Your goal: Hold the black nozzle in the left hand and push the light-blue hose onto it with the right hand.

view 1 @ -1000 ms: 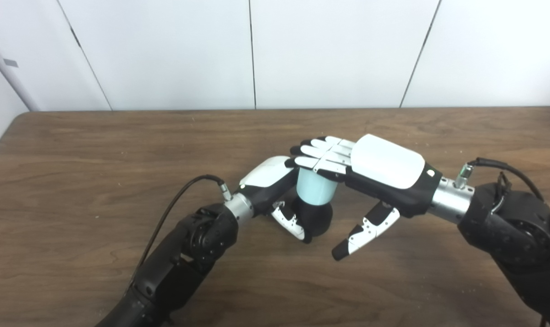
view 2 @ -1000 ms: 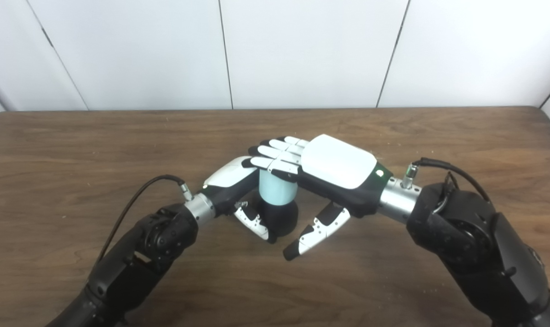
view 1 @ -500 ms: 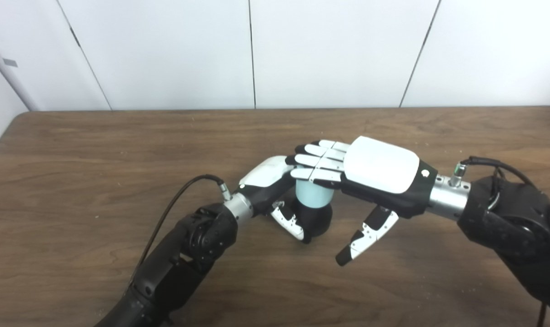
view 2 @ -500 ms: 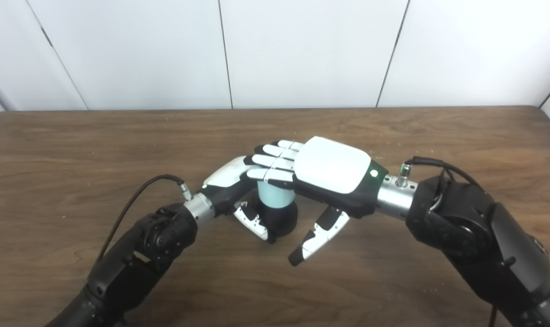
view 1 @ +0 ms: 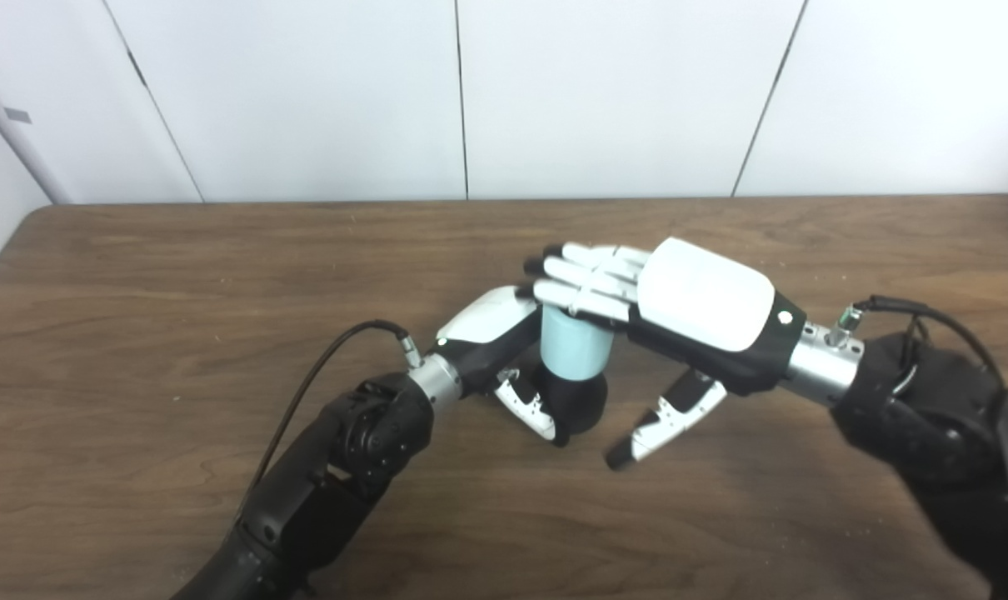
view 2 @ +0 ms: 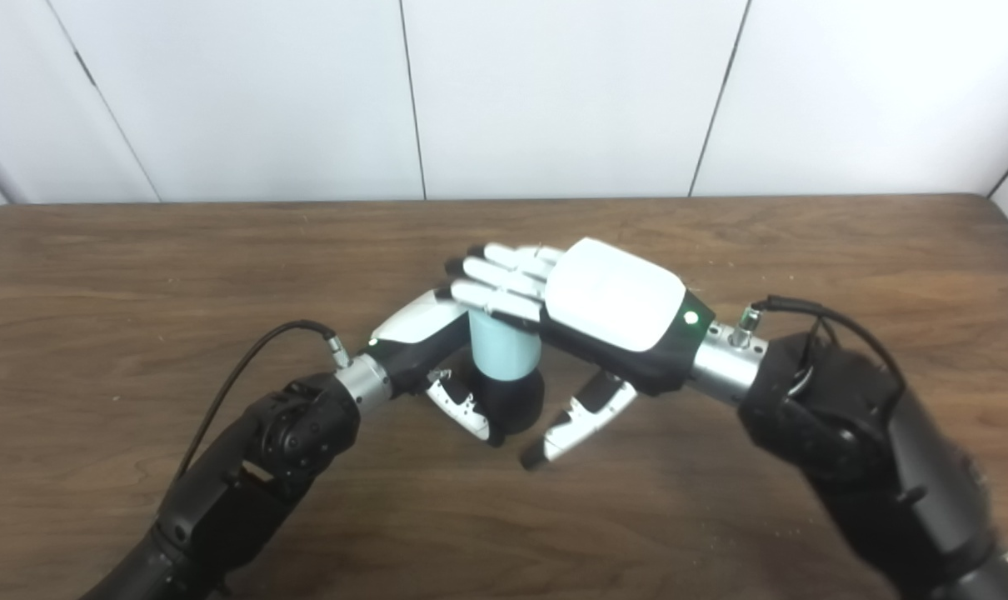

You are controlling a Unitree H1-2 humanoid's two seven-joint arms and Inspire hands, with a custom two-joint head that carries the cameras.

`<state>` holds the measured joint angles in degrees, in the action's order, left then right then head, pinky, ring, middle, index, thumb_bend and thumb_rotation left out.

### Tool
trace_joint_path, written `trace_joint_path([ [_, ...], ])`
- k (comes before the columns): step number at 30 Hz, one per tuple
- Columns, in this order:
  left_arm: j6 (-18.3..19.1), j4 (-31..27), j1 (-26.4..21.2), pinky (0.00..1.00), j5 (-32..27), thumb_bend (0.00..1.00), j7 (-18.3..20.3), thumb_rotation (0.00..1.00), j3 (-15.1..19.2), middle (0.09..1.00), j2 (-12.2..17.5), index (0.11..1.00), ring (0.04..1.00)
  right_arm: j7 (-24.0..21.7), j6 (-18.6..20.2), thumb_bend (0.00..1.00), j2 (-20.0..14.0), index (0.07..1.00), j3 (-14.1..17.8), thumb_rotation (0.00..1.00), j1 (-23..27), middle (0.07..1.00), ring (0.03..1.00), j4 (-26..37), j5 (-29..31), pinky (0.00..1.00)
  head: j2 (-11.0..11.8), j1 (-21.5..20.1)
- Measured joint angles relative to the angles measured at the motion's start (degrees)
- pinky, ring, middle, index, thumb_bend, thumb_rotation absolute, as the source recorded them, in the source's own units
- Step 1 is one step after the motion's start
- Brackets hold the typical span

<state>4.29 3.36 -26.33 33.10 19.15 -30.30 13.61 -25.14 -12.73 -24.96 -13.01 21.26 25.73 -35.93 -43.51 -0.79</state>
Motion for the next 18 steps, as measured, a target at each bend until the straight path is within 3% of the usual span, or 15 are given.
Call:
trace_joint_path([
  [4,0.0,0.0,0.0,1.0,-0.1,0.53,0.1,0.0,0.0,0.464,0.0,0.495,0.6,2.7,5.7,0.6,4.8,0.991,5.9,0.45,2.3,0.991,0.932,0.8,0.9,0.8,0.0,0.0],
  [7,0.0,0.0,0.0,1.0,-0.1,0.53,0.1,0.0,0.0,0.463,-0.1,0.495,0.6,3.0,13.3,0.59,8.0,0.96,9.8,0.4,4.7,0.953,0.883,1.6,6.2,0.73,0.1,0.1],
  [10,0.0,0.0,0.0,1.0,-0.1,0.53,0.1,0.0,0.0,0.464,-0.2,0.495,0.599,3.2,19.3,0.58,9.7,0.927,11.9,0.43,5.6,0.917,0.813,1.7,10.4,0.64,0.1,0.3],
  [12,0.0,0.0,0.0,1.0,-0.1,0.53,0.1,0.0,0.0,0.464,-0.2,0.495,0.598,3.3,25.6,0.54,11.4,0.885,14.2,0.46,5.6,0.874,0.749,1.7,13.9,0.59,0.0,0.3],
  [16,0.0,0.0,0.1,1.0,-0.1,0.53,0.0,0.0,0.1,0.464,-0.2,0.495,0.597,4.7,36.8,0.53,13.3,0.837,19.2,0.45,5.5,0.824,0.703,1.6,19.0,0.57,0.1,0.3],
  [18,0.0,0.0,0.1,1.0,-0.1,0.53,0.1,0.0,0.2,0.464,-0.2,0.495,0.596,5.0,39.2,0.54,14.0,0.815,21.4,0.45,5.5,0.798,0.675,0.9,21.1,0.53,0.1,0.3],
])
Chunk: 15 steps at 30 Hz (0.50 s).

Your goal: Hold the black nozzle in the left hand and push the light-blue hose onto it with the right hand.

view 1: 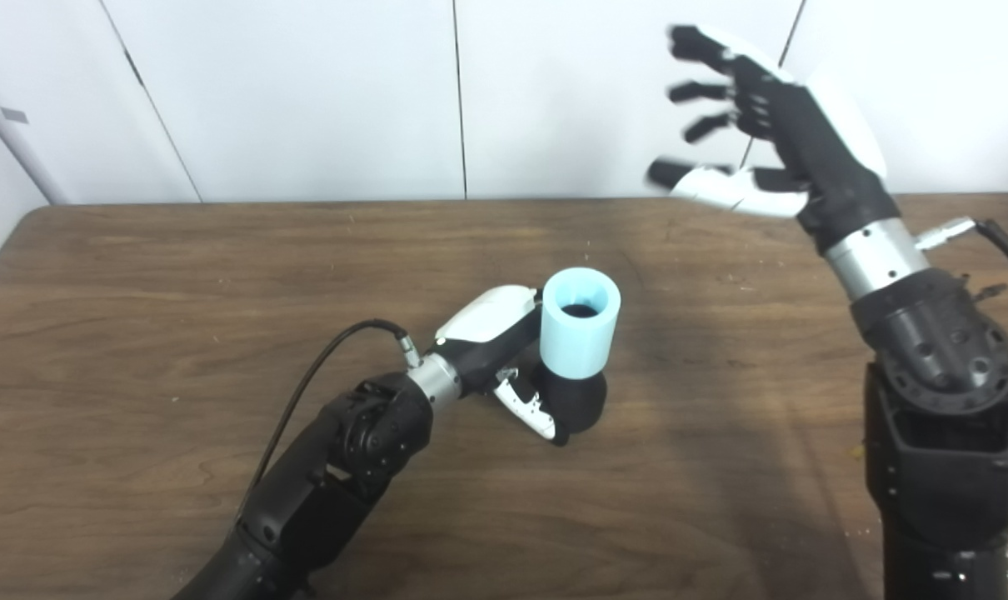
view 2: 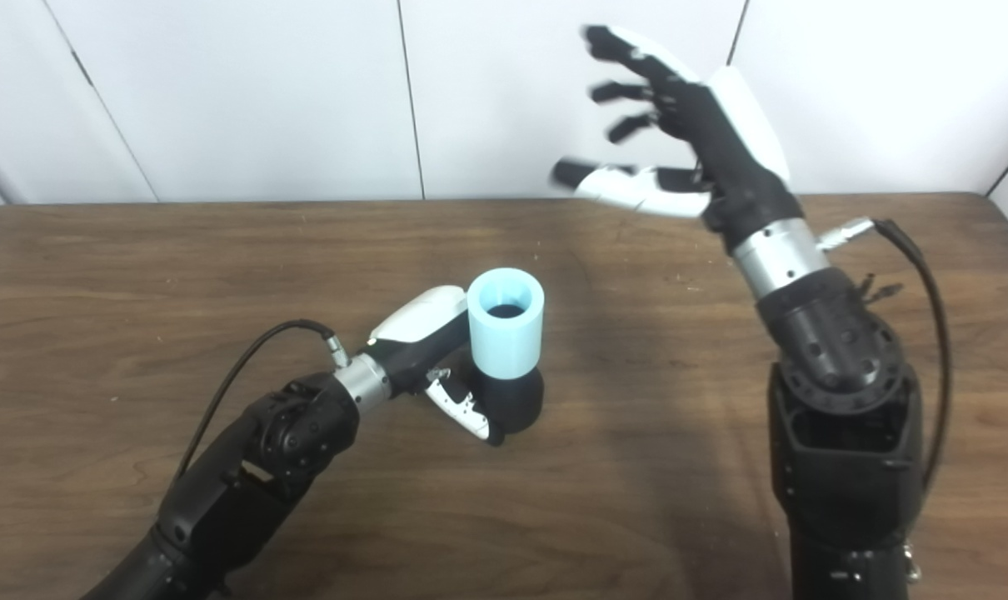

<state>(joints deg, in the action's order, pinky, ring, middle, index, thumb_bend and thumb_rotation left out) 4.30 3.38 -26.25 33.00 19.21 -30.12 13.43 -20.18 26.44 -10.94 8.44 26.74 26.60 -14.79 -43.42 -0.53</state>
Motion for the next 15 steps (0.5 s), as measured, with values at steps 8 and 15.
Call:
trace_joint_path([
  [8,0.0,0.0,0.0,1.0,-0.1,0.53,0.0,0.0,0.0,0.464,0.0,0.495,0.596,-3.1,0.5,0.52,5.8,0.763,7.9,0.4,-3.5,0.765,0.631,-5.4,1.4,0.48,0.2,0.3],
  [15,0.0,0.0,0.1,1.0,-0.1,0.53,0.0,0.0,0.1,0.465,0.0,0.495,0.596,-11.7,0.8,0.62,15.1,0.73,17.0,0.22,-4.6,0.729,0.599,-6.8,-6.6,0.47,0.4,0.4],
])
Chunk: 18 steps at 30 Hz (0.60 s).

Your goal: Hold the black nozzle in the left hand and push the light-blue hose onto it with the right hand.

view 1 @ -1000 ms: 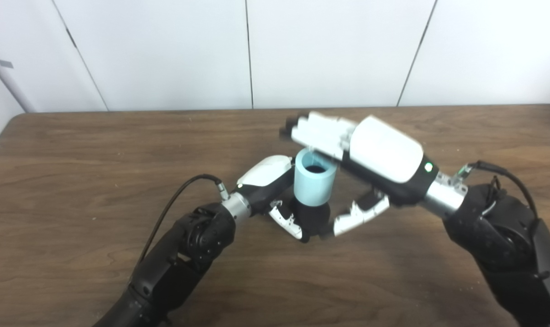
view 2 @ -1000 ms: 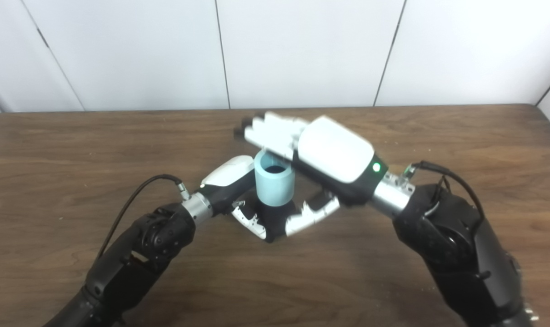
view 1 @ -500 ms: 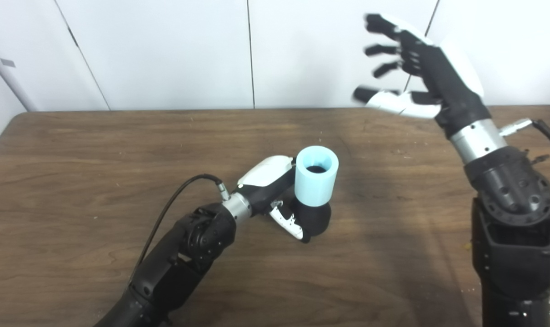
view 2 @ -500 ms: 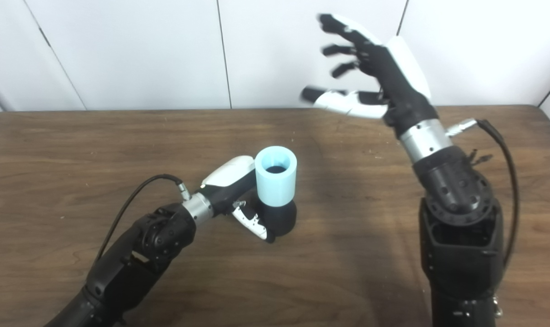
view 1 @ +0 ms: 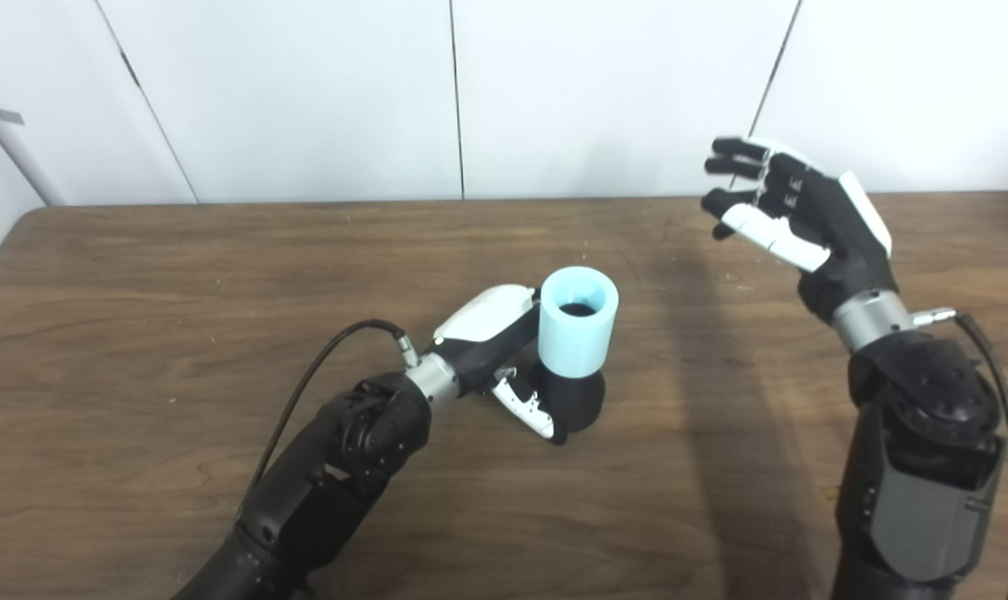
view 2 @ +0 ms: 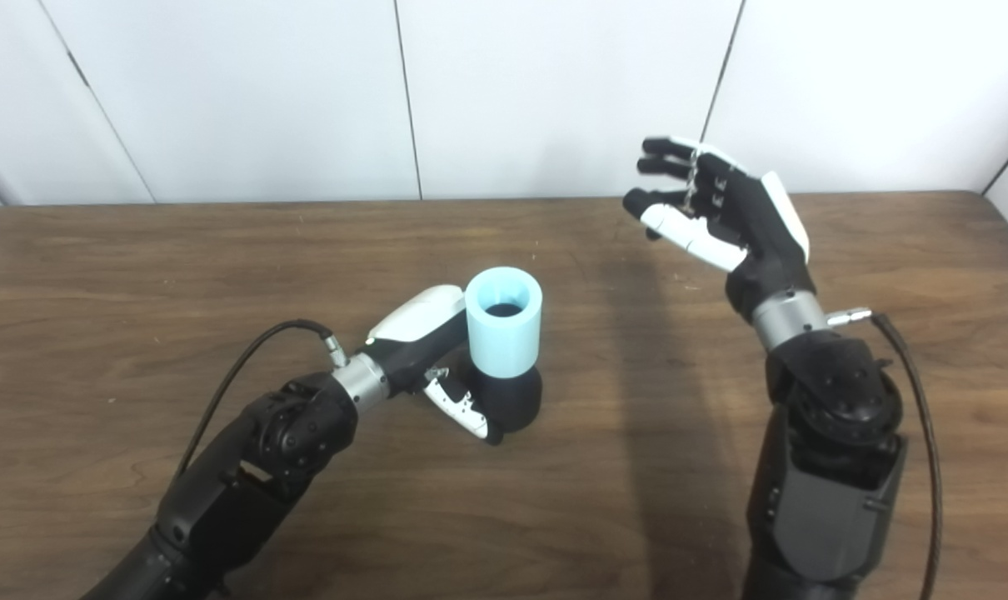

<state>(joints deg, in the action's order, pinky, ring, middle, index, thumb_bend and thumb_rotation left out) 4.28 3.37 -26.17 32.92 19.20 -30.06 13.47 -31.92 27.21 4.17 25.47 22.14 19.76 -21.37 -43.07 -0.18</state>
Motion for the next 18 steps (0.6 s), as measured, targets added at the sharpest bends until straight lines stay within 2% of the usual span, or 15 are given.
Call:
trace_joint_path([
  [5,0.0,-0.1,0.0,1.0,0.0,0.53,0.0,0.0,0.0,0.463,0.0,0.496,0.596,-5.1,0.0,0.66,4.1,0.746,4.6,0.2,0.0,0.738,0.606,-0.5,-4.4,0.47,-0.2,0.2],
  [8,0.0,-0.1,0.0,1.0,0.0,0.53,0.0,0.0,0.0,0.46,0.0,0.498,0.596,-6.6,0.0,0.68,5.7,0.762,7.0,0.19,-0.1,0.758,0.615,-0.6,-5.5,0.47,-0.3,0.3],
  [13,0.0,-0.1,0.1,1.0,0.0,0.53,0.0,0.0,0.0,0.46,0.0,0.499,0.596,-8.9,0.0,0.72,6.7,0.795,8.1,0.23,-0.5,0.796,0.69,-1.1,-7.0,0.52,-0.3,0.2],
  [16,0.0,-0.1,0.1,1.0,0.0,0.53,0.0,0.0,0.1,0.487,0.0,0.493,0.617,-10.8,0.0,0.73,6.4,0.83,7.9,0.25,-1.2,0.831,0.733,-1.6,-7.4,0.59,-0.3,0.2],
  [17,0.0,-0.2,0.2,1.0,-0.1,0.73,0.0,0.04,0.1,0.596,0.0,0.601,0.658,-11.3,0.0,0.75,6.1,0.849,7.5,0.27,-1.7,0.857,0.756,-1.9,-7.4,0.61,-0.3,0.2],
  [18,0.1,-0.2,0.2,1.0,-0.1,0.8,0.0,0.06,0.2,0.634,0.0,0.638,0.672,-11.8,0.0,0.75,5.7,0.856,7.0,0.27,-2.1,0.865,0.764,-2.1,-7.3,0.62,-0.3,0.3],
])
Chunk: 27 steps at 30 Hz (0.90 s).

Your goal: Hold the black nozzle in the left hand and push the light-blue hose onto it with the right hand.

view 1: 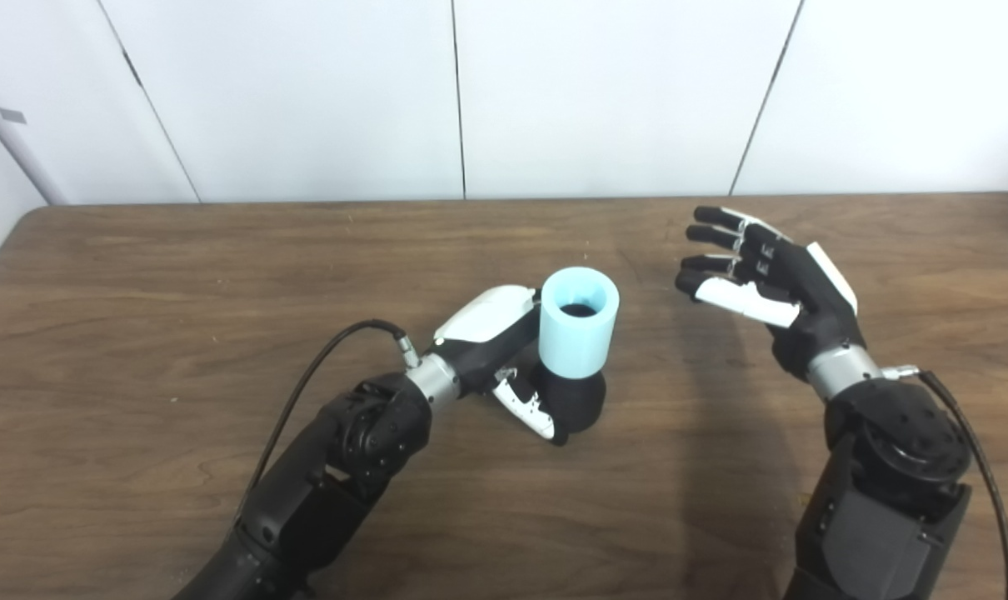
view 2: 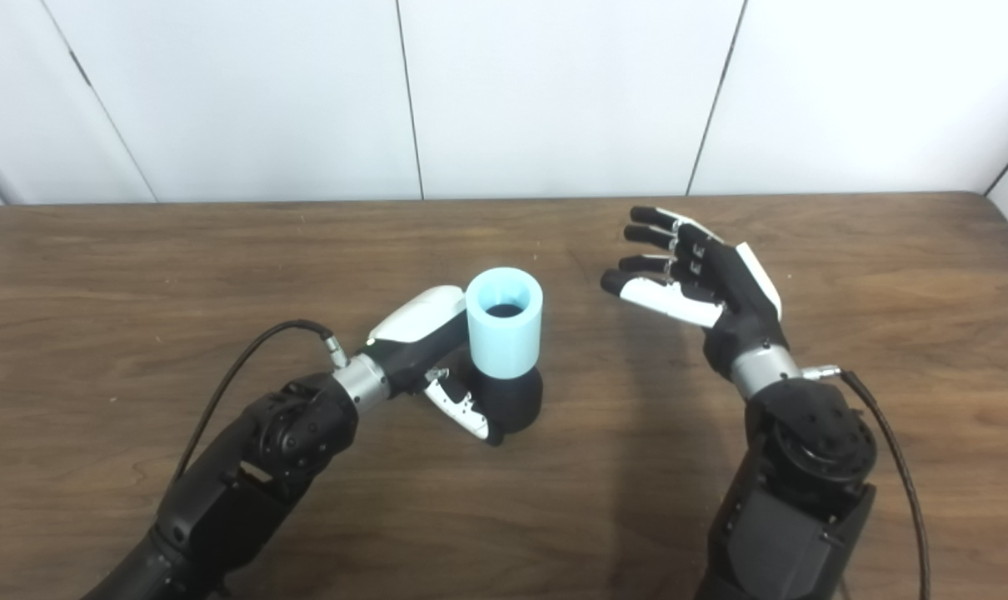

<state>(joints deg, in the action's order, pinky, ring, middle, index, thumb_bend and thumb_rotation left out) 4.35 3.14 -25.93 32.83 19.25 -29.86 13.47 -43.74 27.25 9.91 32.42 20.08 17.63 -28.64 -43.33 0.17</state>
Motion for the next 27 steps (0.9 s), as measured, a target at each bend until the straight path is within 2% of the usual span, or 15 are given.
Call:
trace_joint_path([
  [2,0.0,-0.2,0.1,1.0,-0.1,0.9,0.1,0.17,0.2,0.804,0.0,0.798,0.785,-1.0,0.0,0.77,-1.2,0.881,-1.5,0.29,-1.1,0.888,0.82,-0.8,0.6,0.67,0.0,0.2],
  [4,0.1,-0.5,0.4,1.0,-0.3,0.93,0.6,0.21,0.6,0.869,0.0,0.859,0.833,-1.5,0.0,0.77,-2.5,0.89,-3.1,0.29,-2.0,0.895,0.839,-1.5,1.3,0.69,0.0,0.2],
  [5,0.1,-0.6,0.6,1.0,-0.7,0.97,0.9,0.27,1.2,0.937,0.0,0.941,0.918,-1.6,0.0,0.77,-3.3,0.893,-3.9,0.29,-2.3,0.898,0.851,-2.0,1.7,0.72,0.0,0.2],
  [7,0.1,-0.7,1.1,1.0,-2.0,0.99,0.9,0.3,2.2,0.977,0.0,0.985,0.969,-1.7,0.0,0.77,-4.6,0.894,-5.4,0.29,-2.6,0.9,0.857,-2.5,2.2,0.73,0.0,0.2],
  [17,0.0,-0.9,3.6,1.0,-4.4,1.0,-0.3,0.36,5.6,1.0,-0.8,1.0,1.0,-1.1,0.0,0.81,-6.4,0.905,-10.0,0.33,-3.3,0.905,0.839,-2.5,2.5,0.72,-0.1,0.2],
  [24,0.1,-1.6,5.0,1.0,-5.9,1.0,-0.2,0.37,8.0,1.0,-0.9,1.0,1.0,-0.3,0.0,0.81,-8.5,0.907,-11.6,0.34,-3.4,0.907,0.831,-2.8,2.8,0.71,-0.2,0.3],
  [27,-0.3,-1.9,6.3,1.0,-7.6,0.94,-0.4,0.33,10.1,1.0,-0.9,1.0,1.0,1.0,0.0,0.82,-9.0,0.906,-12.5,0.34,-3.7,0.907,0.83,-2.8,3.7,0.7,-0.3,0.2],
])
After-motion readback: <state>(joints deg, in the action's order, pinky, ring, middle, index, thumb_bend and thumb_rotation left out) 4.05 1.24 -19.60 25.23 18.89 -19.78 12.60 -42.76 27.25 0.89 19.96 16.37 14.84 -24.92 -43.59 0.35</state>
